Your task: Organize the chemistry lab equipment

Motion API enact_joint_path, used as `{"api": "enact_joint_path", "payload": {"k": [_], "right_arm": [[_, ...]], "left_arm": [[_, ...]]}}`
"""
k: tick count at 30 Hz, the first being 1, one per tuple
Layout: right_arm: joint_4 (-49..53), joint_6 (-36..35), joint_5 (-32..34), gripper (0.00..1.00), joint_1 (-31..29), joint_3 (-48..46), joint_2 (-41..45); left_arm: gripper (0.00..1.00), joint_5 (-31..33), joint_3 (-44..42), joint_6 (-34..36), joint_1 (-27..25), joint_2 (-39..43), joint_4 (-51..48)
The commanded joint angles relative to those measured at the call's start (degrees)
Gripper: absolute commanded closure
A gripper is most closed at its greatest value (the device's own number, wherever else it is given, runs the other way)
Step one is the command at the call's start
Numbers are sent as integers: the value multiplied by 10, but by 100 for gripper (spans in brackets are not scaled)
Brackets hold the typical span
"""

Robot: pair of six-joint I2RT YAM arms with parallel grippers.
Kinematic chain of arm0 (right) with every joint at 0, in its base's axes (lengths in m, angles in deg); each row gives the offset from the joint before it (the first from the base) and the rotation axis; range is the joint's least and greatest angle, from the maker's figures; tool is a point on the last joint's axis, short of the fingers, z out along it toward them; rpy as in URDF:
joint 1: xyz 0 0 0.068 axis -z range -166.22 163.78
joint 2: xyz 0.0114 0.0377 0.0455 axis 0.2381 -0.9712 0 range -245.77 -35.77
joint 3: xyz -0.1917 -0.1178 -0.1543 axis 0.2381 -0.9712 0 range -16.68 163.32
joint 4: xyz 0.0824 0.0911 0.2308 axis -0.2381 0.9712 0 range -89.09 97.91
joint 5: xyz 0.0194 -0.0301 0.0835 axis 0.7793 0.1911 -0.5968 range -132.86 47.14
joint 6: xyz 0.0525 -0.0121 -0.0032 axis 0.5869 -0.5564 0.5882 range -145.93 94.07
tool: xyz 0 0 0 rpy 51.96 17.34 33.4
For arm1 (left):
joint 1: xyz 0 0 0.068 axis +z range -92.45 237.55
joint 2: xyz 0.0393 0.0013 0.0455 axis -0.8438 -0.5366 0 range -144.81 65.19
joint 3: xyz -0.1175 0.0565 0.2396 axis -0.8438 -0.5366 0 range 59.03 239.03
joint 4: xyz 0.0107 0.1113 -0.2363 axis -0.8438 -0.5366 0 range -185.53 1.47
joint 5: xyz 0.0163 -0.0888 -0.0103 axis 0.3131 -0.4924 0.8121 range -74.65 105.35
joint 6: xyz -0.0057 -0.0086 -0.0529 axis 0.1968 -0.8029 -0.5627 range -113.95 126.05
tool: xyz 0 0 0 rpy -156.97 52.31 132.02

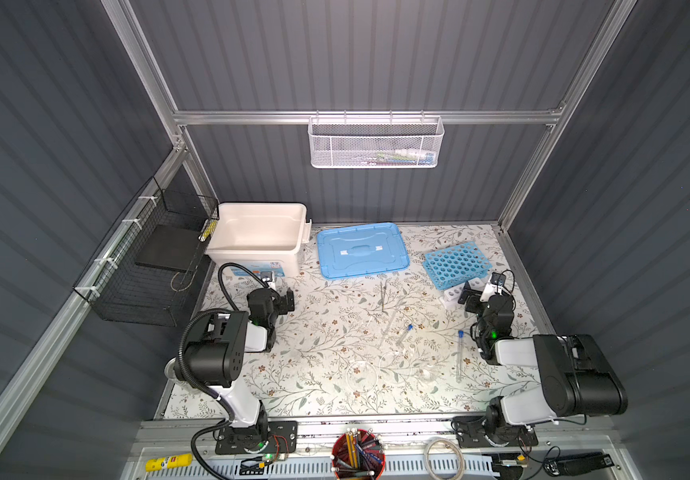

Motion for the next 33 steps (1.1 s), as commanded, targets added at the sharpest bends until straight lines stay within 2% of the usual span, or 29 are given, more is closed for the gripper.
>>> {"api": "enact_joint_path", "payload": {"k": [1, 7, 19, 21, 27, 33], "right_arm": [[-2, 1, 6, 1, 0, 5, 7], [-2, 1, 6, 1, 0, 5, 7], [38, -7, -3, 1, -3, 13, 39], [106, -6, 12, 1, -8, 33, 69], [405, 32, 12, 1, -10, 135, 155], [596, 97, -15, 1, -14, 207, 198]], "left_arm": [[0, -9, 7, 10, 1, -1, -5], [0, -7, 6, 12, 1, 0, 0], [0, -15, 16, 14, 1, 55, -69], [0, -14, 27, 10, 1, 77, -109], [0, -6, 74, -9, -1, 141, -247], [0, -11, 133, -77, -4, 178, -403]]}}
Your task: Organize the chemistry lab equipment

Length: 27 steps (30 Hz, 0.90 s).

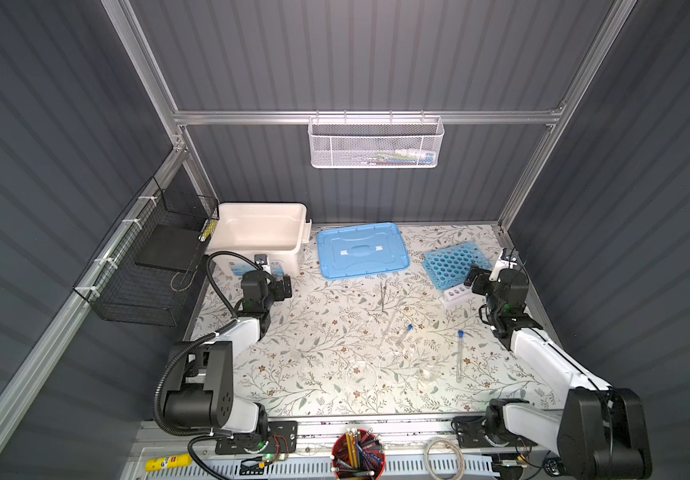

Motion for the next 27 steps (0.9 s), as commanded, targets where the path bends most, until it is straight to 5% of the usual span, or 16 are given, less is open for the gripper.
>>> {"api": "enact_joint_path", "payload": {"k": [1, 12, 17, 27], "right_arm": [[184, 54, -14, 1, -7, 35, 13], [438, 145, -44, 1, -52, 161, -30], [563, 211, -64, 1, -50, 247, -108], [575, 243, -122, 3, -12, 302, -184]], "left_arm": [[0, 0, 35, -59, -4, 28, -139], [0, -24, 99, -133, -17, 102, -366], [0, -22, 132, -136, -68, 96, -452], [0, -85, 186, -162, -152, 76, -484]]}}
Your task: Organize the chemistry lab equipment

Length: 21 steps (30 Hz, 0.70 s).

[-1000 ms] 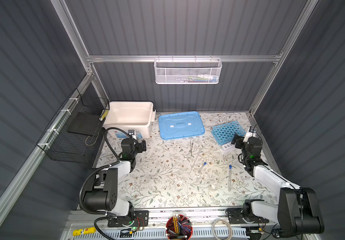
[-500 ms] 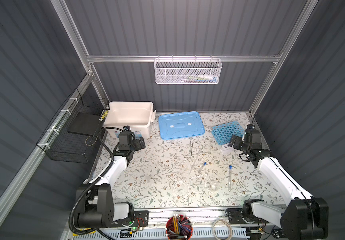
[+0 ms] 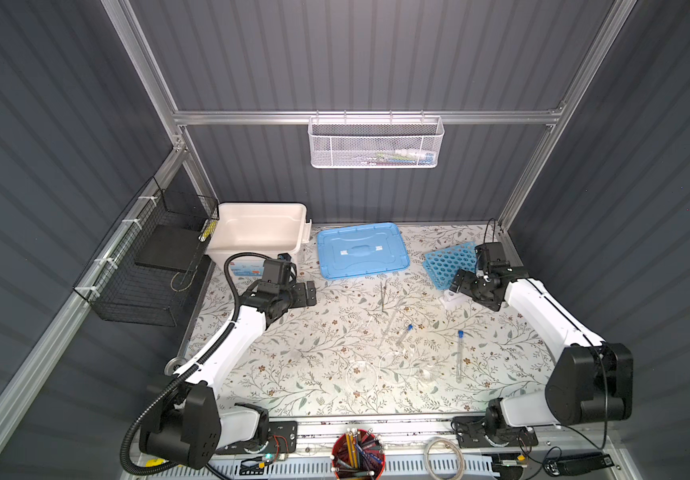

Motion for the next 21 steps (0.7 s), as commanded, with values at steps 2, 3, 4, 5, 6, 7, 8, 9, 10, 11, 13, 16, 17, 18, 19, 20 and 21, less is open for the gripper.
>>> {"api": "enact_joint_path", "payload": {"k": [2, 3, 4, 5, 6, 7, 8, 9, 10, 11, 13, 16, 17, 18, 19, 20, 21], "right_arm": [[10, 35, -65, 5, 35, 2, -11], [2, 43, -74, 6, 44, -4, -10], [-5, 47, -82, 7, 55, -10, -8], [-10, 50, -86, 8, 64, -14, -9], [-11, 50, -88, 9, 71, -13, -11], [-8, 48, -90, 11, 79, -10, -16], [-6, 45, -91, 13, 86, -6, -21], [-5, 42, -93, 14, 91, -2, -27], [-4, 40, -93, 16, 97, 3, -34], [-2, 38, -94, 18, 102, 9, -41], [3, 32, -97, 21, 111, 22, -62], [2, 24, -103, 26, 118, 37, -92], [-4, 24, -103, 27, 119, 38, -98], [-10, 24, -101, 29, 119, 38, -100], [-16, 24, -101, 29, 119, 37, -103], [-22, 24, -102, 30, 119, 39, -105], [-23, 24, -102, 31, 119, 42, -111]], "left_arm": [[0, -27, 40, -13, -25, -31, -19], [0, -26, 48, -9, -33, -40, -19], [0, -19, 59, -7, -42, -52, -19], [0, -12, 68, -5, -53, -63, -19], [0, -9, 76, -2, -61, -73, -20], [0, -4, 86, -1, -70, -84, -23], [0, -1, 95, 0, -77, -94, -25], [0, -1, 101, 1, -83, -100, -24], [0, -1, 107, 0, -90, -107, -22], [0, -1, 112, -1, -97, -113, -18], [0, -4, 122, -3, -113, -125, -14], [0, 4, 135, -5, -138, -141, -12], [0, 8, 139, -5, -145, -145, -14], [0, 12, 142, -5, -151, -148, -15], [0, 13, 144, -6, -154, -149, -14], [0, 13, 144, -7, -155, -148, -12], [0, 13, 143, -7, -156, -148, -10]]}}
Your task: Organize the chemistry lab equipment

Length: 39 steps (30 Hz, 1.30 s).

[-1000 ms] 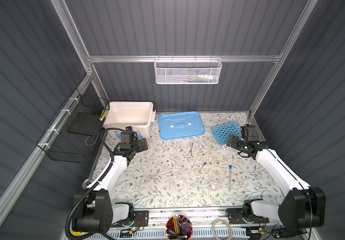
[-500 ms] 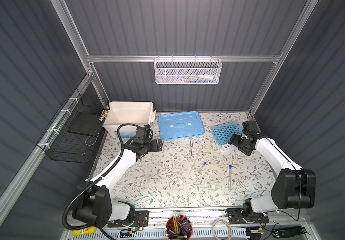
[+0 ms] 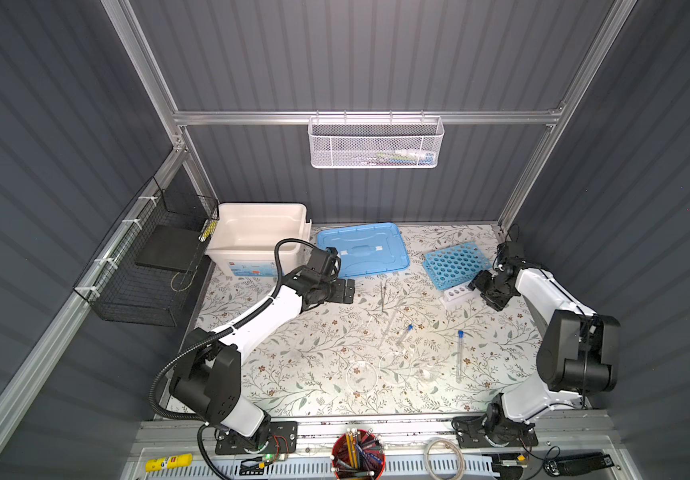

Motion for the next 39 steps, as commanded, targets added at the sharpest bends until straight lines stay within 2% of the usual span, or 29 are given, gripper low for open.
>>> {"api": "enact_joint_path", "payload": {"k": [1, 6, 11, 17, 21, 32, 39], "right_arm": [[-7, -7, -6, 33, 1, 25, -16], [-17, -2, -24, 38, 1, 47, -64], [-5, 0, -15, 42, 1, 83, -100], [-6, 5, -18, 42, 1, 102, -122], [-3, 10, -15, 35, -3, 106, -132], [15, 19, 11, 36, -16, 138, -166], [26, 27, 24, 41, -33, 133, -175]], "left_arm": [[0, 7, 15, -4, -5, -3, 0], [0, 7, 18, -1, -8, -6, -6], [0, 13, 11, 1, -9, 6, -4], [0, 12, 8, 3, -10, 12, -3], [0, 12, 4, 5, -10, 14, -2], [0, -6, -8, 14, -12, 25, 5], [0, -9, -12, 24, -14, 33, 2]]}}
